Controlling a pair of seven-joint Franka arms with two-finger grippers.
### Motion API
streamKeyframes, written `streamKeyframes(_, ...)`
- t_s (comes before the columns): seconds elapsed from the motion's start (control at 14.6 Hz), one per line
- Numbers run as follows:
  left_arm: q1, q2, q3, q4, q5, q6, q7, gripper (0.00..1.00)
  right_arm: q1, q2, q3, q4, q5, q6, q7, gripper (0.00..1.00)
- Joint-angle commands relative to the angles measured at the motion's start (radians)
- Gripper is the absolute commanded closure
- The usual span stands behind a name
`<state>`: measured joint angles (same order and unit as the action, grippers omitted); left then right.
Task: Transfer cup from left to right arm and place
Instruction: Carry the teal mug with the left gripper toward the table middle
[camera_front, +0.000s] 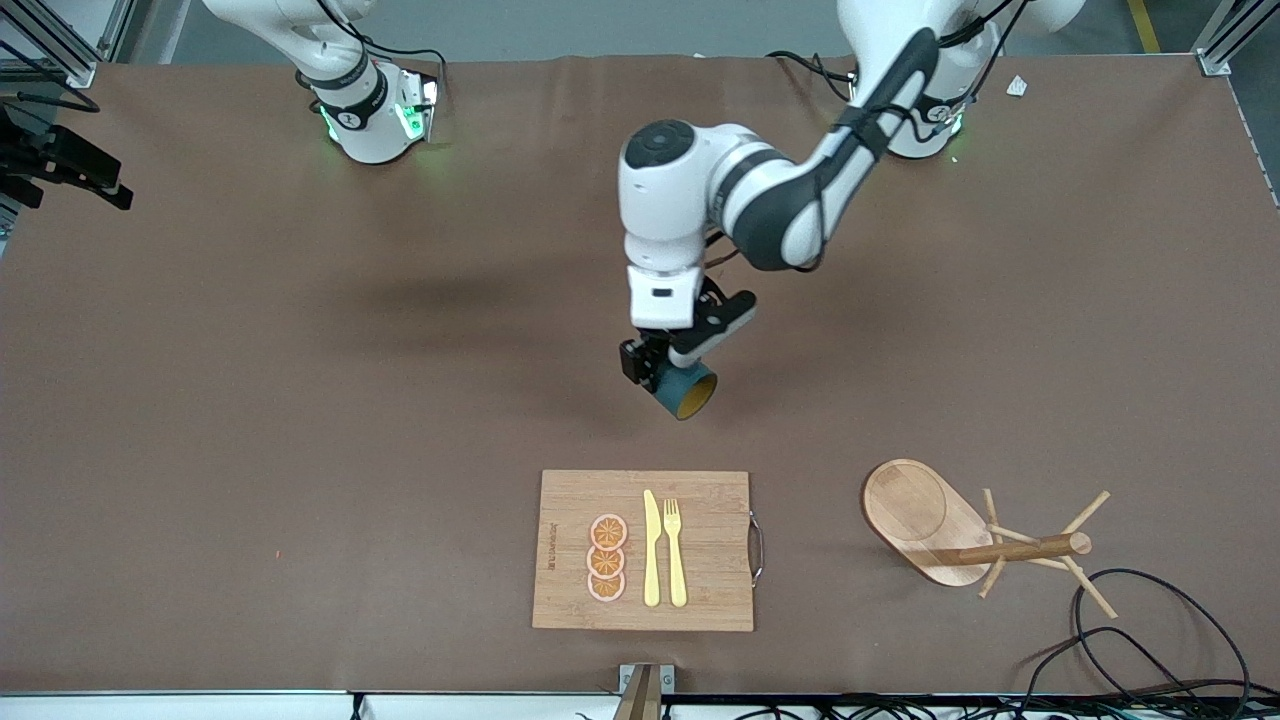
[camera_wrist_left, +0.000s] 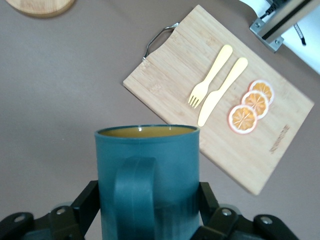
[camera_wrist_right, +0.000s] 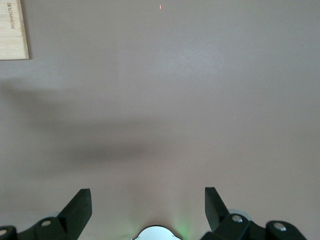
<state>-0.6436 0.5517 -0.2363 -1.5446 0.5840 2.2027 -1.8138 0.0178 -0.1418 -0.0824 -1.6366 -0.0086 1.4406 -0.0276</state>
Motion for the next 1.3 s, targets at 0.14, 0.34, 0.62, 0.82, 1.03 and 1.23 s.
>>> streamKeyframes(0.14, -0.149, 0.105, 0.017, 0.015, 0.302, -0.101, -0.18, 0.21, -0.005, 0.068, -0.005, 0.007, -0.005, 0.04, -0.003, 0.0)
streamKeyframes(0.34, -0.221, 0.178, 0.019, 0.02, 0.495, -0.193, -0.281, 0.22, -0.01, 0.097, -0.01, 0.007, -0.005, 0.089, -0.005, 0.0)
streamKeyframes(0.62, -0.258, 0.237, 0.018, 0.014, 0.679, -0.234, -0.383, 0.21, -0.041, 0.181, -0.01, 0.011, -0.005, 0.132, -0.002, 0.0)
streamKeyframes(0.82, -0.266, 0.275, 0.017, 0.012, 0.85, -0.262, -0.488, 0.21, -0.053, 0.241, -0.008, 0.026, -0.005, 0.147, -0.006, 0.0)
streamKeyframes(1.03, -0.271, 0.312, 0.017, 0.011, 0.988, -0.264, -0.556, 0.2, -0.042, 0.264, -0.005, 0.02, -0.004, 0.165, -0.003, 0.0)
streamKeyframes(1.23, -0.271, 0.353, 0.017, 0.011, 1.101, -0.265, -0.598, 0.2, -0.022, 0.294, -0.002, 0.006, 0.012, 0.195, 0.009, 0.0)
